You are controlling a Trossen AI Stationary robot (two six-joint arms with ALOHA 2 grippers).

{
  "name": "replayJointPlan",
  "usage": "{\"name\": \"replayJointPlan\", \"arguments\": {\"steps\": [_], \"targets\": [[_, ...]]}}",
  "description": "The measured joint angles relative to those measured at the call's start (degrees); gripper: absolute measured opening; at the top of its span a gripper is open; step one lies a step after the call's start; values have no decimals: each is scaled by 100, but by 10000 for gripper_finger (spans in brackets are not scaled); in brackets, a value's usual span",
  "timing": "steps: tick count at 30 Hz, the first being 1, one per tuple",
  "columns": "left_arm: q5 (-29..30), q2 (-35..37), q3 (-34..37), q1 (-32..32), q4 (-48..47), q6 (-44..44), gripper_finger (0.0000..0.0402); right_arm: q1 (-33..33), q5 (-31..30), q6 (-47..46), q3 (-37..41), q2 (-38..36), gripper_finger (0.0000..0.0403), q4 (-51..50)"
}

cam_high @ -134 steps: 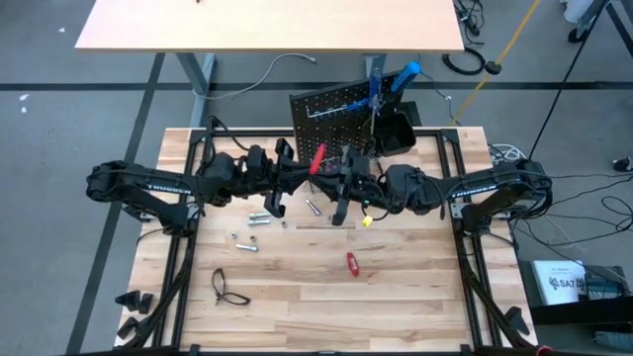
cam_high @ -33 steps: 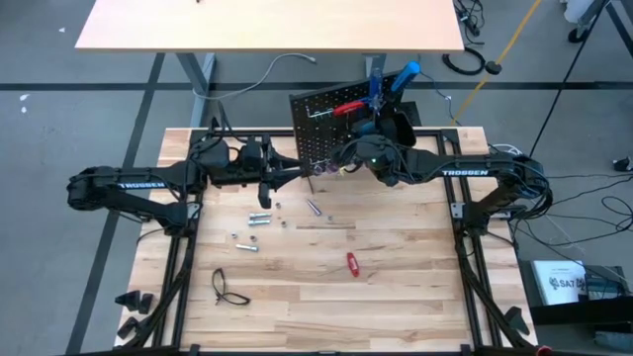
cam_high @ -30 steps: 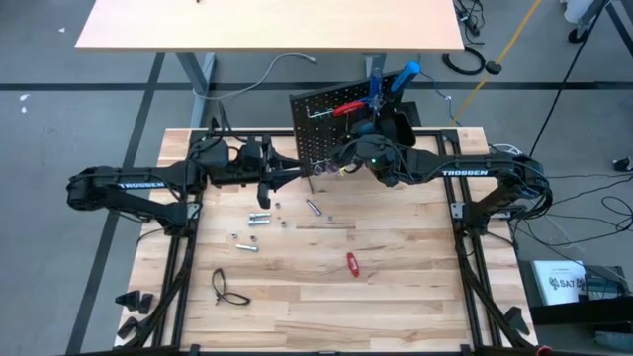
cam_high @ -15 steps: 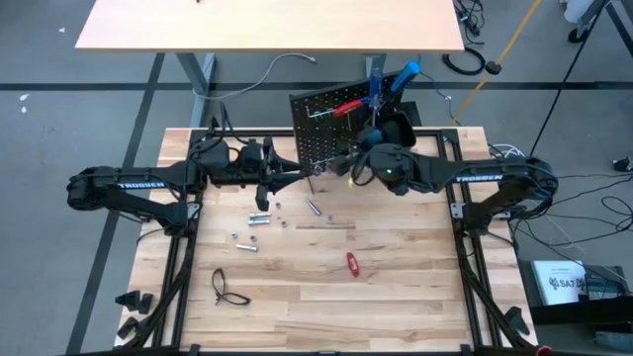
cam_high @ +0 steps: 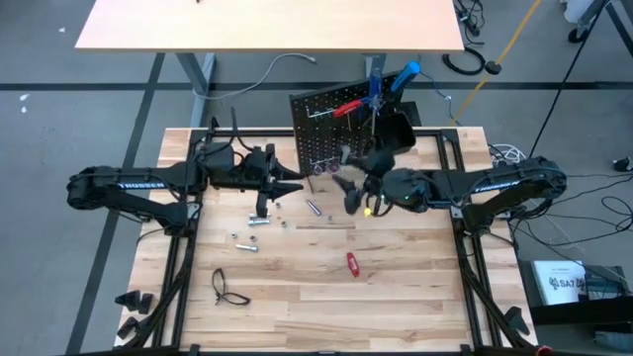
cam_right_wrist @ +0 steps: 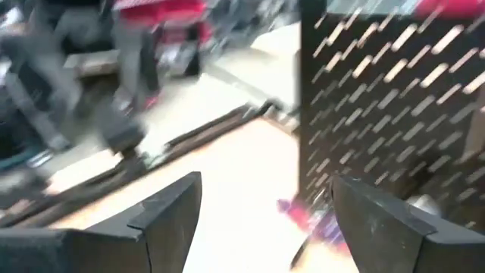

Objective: Hang tools onto peg board
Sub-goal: Hang the red allen wrench on the pegboard

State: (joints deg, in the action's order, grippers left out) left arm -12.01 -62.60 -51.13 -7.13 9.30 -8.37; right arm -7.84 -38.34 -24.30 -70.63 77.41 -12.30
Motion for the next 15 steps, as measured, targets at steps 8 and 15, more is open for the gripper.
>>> {"name": "replayJointPlan", "arguments": {"steps": [8, 15], "targets": [[-2, -195, 0, 227, -450, 373, 122, -294, 1699, -2310, 0, 31, 279, -1886], [-274, -626, 0, 352, -1369, 1014, 122, -822, 1740, -3223, -2, 344, 279, -2436]]}}
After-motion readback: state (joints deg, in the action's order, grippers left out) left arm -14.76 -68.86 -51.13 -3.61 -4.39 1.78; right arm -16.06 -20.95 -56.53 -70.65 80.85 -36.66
